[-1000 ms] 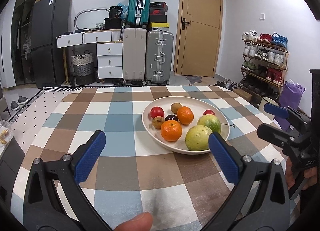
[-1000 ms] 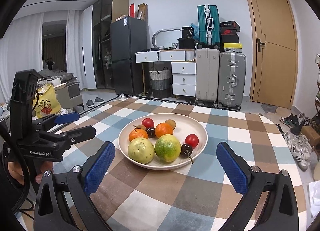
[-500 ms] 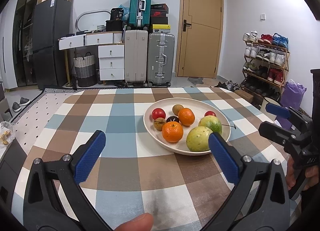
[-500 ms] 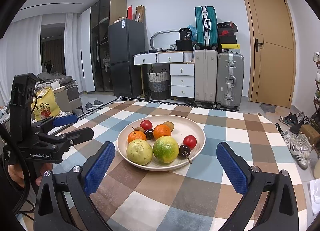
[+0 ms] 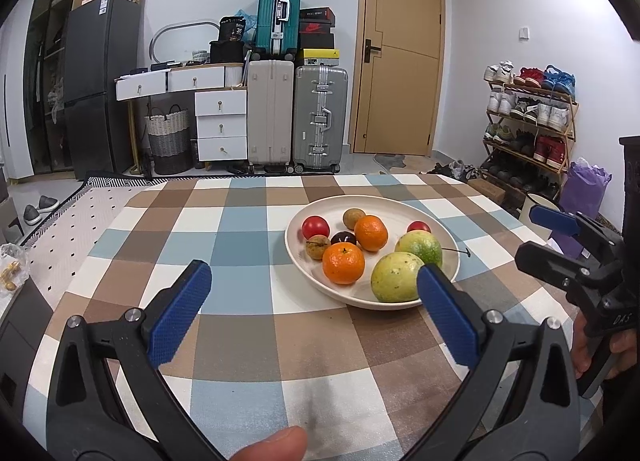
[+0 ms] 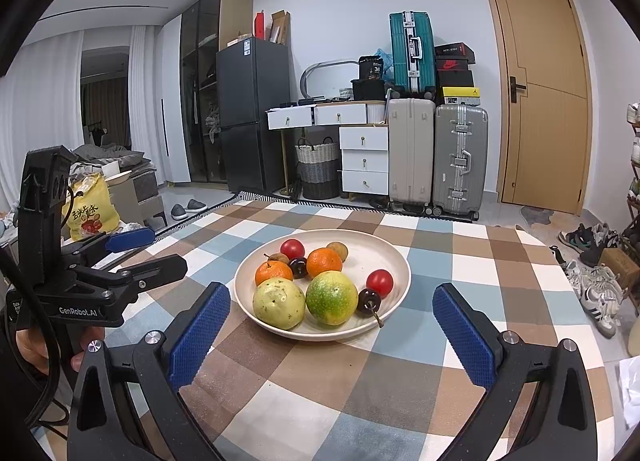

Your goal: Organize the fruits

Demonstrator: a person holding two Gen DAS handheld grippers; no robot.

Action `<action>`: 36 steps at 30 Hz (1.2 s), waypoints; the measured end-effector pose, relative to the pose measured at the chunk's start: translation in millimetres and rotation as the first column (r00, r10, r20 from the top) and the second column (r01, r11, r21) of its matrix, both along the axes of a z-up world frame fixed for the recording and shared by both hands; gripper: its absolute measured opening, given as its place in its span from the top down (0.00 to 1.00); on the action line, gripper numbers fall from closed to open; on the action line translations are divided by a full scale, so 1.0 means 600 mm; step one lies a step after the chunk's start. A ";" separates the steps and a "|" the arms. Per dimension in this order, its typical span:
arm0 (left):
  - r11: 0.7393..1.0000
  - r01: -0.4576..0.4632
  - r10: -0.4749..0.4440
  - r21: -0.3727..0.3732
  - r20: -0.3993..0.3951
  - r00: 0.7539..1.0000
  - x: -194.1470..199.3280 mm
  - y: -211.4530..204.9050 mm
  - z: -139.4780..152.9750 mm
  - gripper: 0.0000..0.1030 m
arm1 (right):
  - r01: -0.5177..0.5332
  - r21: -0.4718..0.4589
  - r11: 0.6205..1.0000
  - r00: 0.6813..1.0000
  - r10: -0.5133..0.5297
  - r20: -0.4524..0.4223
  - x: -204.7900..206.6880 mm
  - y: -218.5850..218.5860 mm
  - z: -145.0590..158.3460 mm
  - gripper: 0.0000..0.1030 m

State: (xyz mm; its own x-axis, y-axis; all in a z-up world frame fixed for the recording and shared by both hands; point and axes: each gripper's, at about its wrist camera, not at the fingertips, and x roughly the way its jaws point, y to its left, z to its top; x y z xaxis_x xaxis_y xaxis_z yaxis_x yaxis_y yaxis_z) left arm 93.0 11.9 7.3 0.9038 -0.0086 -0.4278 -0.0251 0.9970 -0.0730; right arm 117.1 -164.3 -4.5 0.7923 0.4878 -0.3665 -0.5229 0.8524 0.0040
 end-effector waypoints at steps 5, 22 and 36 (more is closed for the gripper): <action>1.000 -0.001 0.001 0.000 -0.001 1.000 0.002 0.000 -0.001 0.00 | 0.001 0.001 1.000 1.000 -0.001 -0.001 0.001 0.001 -0.001 0.00; 1.000 -0.001 0.001 0.001 -0.004 1.000 0.001 0.003 0.000 0.00 | 0.000 0.000 1.000 1.000 0.000 0.000 0.000 0.001 0.000 0.00; 1.000 -0.001 0.001 0.003 -0.001 1.000 0.001 0.004 0.000 0.00 | 0.000 0.000 1.000 1.000 0.000 0.001 0.001 -0.001 0.000 0.00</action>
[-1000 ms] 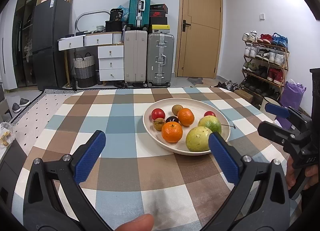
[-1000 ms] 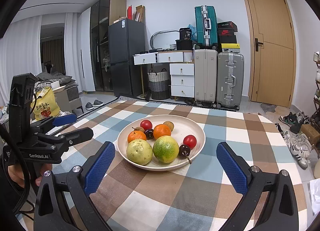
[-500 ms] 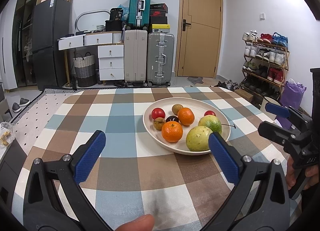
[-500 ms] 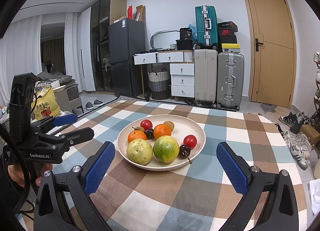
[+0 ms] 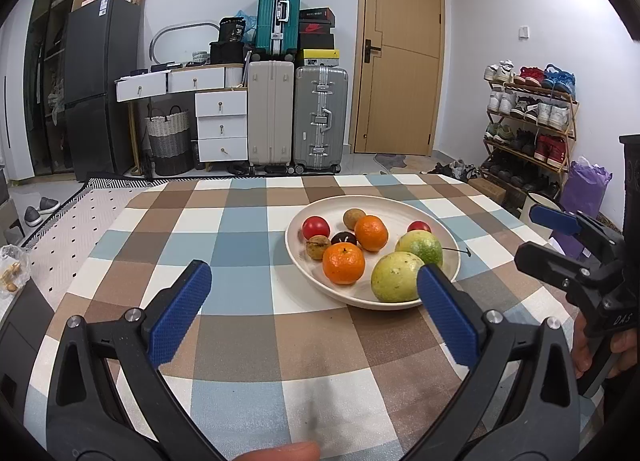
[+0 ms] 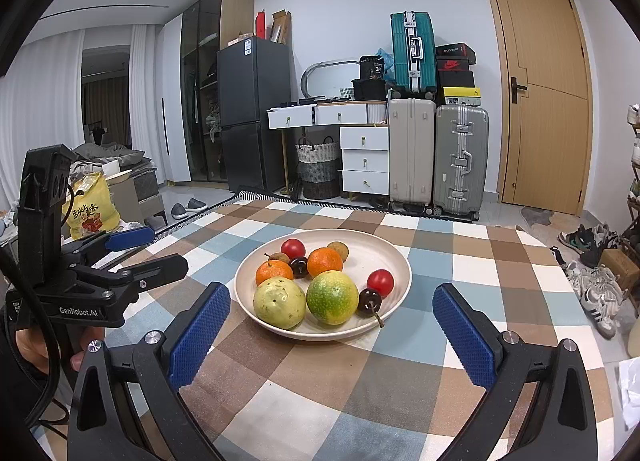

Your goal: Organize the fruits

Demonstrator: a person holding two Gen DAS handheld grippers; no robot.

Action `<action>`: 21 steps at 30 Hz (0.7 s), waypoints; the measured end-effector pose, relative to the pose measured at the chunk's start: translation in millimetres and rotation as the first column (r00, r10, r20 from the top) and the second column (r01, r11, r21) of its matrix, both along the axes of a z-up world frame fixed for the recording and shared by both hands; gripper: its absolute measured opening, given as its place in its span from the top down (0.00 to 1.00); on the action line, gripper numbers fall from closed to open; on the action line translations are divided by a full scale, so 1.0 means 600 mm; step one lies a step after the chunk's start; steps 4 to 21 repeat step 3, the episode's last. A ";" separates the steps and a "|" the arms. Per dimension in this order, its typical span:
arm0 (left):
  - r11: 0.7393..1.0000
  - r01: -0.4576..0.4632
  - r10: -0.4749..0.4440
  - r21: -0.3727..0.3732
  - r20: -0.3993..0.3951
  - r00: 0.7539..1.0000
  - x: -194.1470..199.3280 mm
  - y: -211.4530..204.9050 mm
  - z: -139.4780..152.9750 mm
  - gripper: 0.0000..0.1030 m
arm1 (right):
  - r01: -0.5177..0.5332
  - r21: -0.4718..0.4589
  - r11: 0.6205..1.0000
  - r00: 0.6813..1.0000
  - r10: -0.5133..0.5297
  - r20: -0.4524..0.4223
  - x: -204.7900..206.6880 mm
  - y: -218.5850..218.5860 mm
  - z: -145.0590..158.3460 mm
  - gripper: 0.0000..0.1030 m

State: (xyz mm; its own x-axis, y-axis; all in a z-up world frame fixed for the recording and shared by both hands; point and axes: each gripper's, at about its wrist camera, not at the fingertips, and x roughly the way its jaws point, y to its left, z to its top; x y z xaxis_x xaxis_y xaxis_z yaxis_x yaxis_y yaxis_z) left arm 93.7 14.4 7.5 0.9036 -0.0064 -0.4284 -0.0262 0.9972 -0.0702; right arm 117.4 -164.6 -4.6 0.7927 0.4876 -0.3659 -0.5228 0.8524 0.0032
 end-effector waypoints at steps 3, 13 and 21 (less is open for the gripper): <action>1.000 0.002 -0.002 -0.001 0.000 1.000 0.001 0.000 0.000 0.00 | 0.000 0.000 1.000 1.000 0.000 -0.001 0.000 0.000 0.000 0.00; 1.000 0.002 -0.002 -0.001 0.000 1.000 0.001 0.000 0.000 0.00 | 0.000 0.000 1.000 1.000 0.000 -0.001 0.000 0.000 0.000 0.00; 1.000 0.002 -0.002 -0.001 0.000 1.000 0.001 0.000 0.000 0.00 | 0.000 0.000 1.000 1.000 0.000 -0.001 0.000 0.000 0.000 0.00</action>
